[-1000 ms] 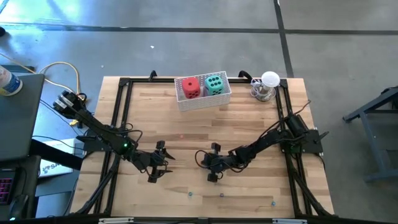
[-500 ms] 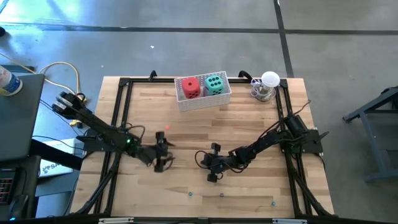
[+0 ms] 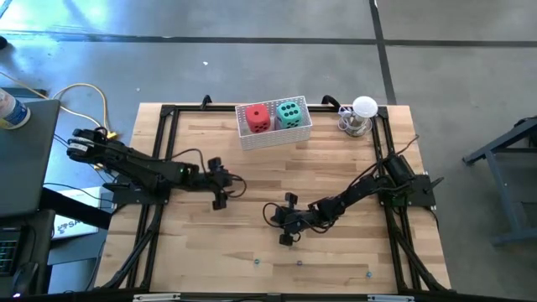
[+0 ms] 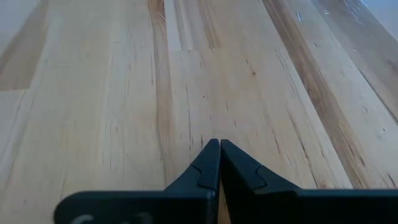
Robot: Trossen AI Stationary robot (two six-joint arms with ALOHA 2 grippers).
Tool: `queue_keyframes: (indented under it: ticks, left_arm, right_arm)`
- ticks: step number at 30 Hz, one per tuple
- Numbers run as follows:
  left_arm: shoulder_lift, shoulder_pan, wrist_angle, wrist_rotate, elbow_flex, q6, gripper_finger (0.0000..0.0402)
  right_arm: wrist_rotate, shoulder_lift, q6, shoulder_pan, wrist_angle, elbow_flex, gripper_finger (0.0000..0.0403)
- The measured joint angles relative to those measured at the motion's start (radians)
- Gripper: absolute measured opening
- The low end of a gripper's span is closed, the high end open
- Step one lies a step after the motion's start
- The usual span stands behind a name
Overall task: Pick & Place Dice
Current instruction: Put the small orange dice into the white bin
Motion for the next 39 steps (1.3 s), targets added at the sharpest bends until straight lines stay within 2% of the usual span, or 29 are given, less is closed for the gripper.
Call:
queue_keyframes:
  ticks: [3, 7, 10, 14, 17, 24, 29, 34, 39]
  left_arm:
    - [0.0, 0.003, 0.038, -0.011, 0.0, 0.033, 0.0261]
    - [-0.007, 0.002, 0.068, -0.077, 0.0, 0.073, 0.0261]
    - [-0.019, 0.006, 0.058, -0.119, 0.0, 0.07, 0.0261]
    - [-0.047, 0.011, 0.02, -0.12, 0.0, 0.031, 0.0261]
    - [-0.071, 0.004, 0.0, -0.119, 0.0, 0.026, 0.0261]
    - [-0.166, 0.004, -0.03, -0.115, 0.0, 0.026, 0.0261]
    - [-0.241, 0.004, -0.155, -0.021, 0.0, -0.019, 0.0261]
    - [-0.252, 0.004, -0.234, -0.006, 0.0, -0.079, 0.0261]
    - [-0.223, 0.015, -0.218, -0.018, -0.032, -0.036, 0.0261]
  right_arm:
    - [0.003, 0.0, 0.001, 0.007, 0.0, 0.0, 0.0004]
    - [0.025, 0.0, 0.003, 0.021, 0.001, 0.001, 0.0004]
    - [0.036, 0.0, 0.0, 0.021, 0.007, 0.001, 0.0004]
    - [0.038, 0.001, -0.024, 0.021, 0.044, -0.001, 0.0016]
    - [0.059, 0.001, -0.03, 0.02, 0.049, -0.001, 0.0048]
    - [0.066, 0.001, 0.0, 0.023, 0.047, 0.0, 0.0161]
    - [0.073, 0.001, 0.005, 0.029, 0.048, 0.0, 0.0224]
    - [0.073, 0.001, 0.029, 0.029, 0.049, 0.0, 0.0254]
    - [0.071, -0.001, 0.03, 0.028, 0.061, 0.0, 0.0258]
